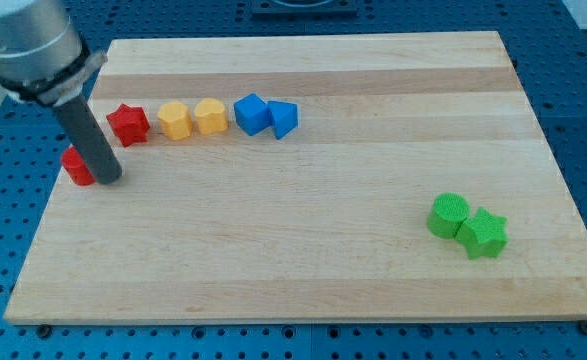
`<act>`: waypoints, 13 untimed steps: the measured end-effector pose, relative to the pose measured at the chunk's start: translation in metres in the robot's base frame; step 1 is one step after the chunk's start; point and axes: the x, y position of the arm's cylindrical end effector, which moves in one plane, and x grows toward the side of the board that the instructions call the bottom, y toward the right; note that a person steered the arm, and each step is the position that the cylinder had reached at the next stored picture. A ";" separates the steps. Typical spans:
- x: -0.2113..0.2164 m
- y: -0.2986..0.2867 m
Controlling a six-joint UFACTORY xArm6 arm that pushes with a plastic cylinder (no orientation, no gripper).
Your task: Move the red circle into the red star
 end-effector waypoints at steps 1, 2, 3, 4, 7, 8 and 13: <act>-0.002 0.003; 0.000 0.004; 0.014 0.005; 0.014 -0.004; 0.023 -0.031; 0.028 -0.062; -0.028 -0.047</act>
